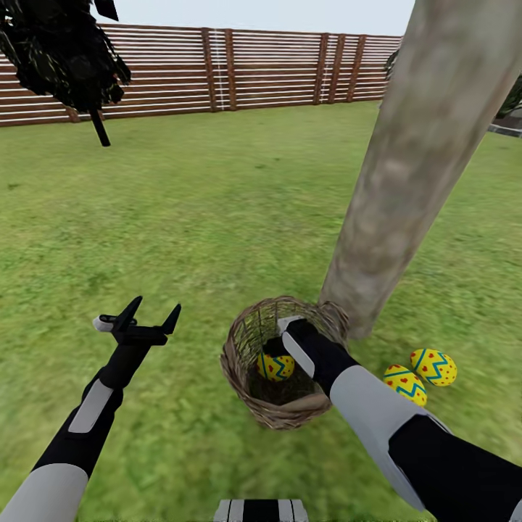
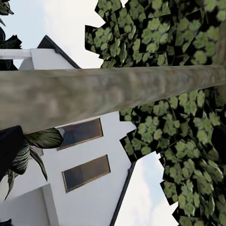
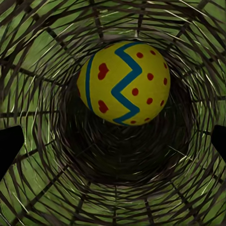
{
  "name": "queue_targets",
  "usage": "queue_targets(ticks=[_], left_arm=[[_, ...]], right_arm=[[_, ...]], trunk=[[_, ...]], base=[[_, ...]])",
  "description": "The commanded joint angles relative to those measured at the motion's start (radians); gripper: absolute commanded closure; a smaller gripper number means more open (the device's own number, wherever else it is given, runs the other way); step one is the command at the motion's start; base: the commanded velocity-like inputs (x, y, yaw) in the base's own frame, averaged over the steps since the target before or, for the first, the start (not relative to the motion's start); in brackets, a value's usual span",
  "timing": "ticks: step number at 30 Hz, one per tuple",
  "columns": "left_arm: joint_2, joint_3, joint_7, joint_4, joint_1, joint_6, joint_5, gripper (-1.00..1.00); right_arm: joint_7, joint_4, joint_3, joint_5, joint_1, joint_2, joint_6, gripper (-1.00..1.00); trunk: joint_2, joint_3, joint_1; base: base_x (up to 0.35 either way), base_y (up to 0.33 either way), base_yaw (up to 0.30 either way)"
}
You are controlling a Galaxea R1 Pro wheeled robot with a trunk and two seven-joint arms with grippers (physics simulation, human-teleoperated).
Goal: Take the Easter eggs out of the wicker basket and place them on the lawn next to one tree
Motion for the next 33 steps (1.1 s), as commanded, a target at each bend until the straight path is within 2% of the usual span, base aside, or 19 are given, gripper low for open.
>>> queue_targets(ticks=[1,10,15,21,33], left_arm=[[0.001,0.000,-0.001,0.001,0.000,0.008,0.005,-1.00],[0.002,0.001,-0.003,0.003,0.000,0.011,0.005,-1.00],[0.002,0.000,-0.003,0.003,0.000,0.012,0.005,-1.00],[0.002,0.000,-0.003,0.003,0.000,0.012,0.005,-1.00],[0.002,0.000,-0.003,0.002,0.000,0.012,0.005,-1.00]], right_arm=[[-0.009,0.004,0.004,-0.009,-0.007,0.000,0.002,-1.00],[-0.010,0.015,0.001,-0.012,-0.041,0.000,0.000,-1.00],[-0.010,0.014,0.001,-0.012,-0.043,0.000,-0.053,-1.00],[-0.010,0.010,0.002,-0.009,-0.043,0.000,-0.062,-1.00],[-0.009,-0.023,0.001,-0.007,-0.042,0.000,-0.133,-1.00]], trunk=[[-0.001,-0.005,0.000],[-0.003,-0.040,0.004],[-0.004,-0.059,0.006],[-0.005,-0.082,0.009],[-0.008,-0.128,0.015]], base=[[0.000,0.000,0.000],[0.000,0.000,0.000],[0.000,0.000,0.000],[0.000,0.000,0.000],[0.000,0.000,0.000]])
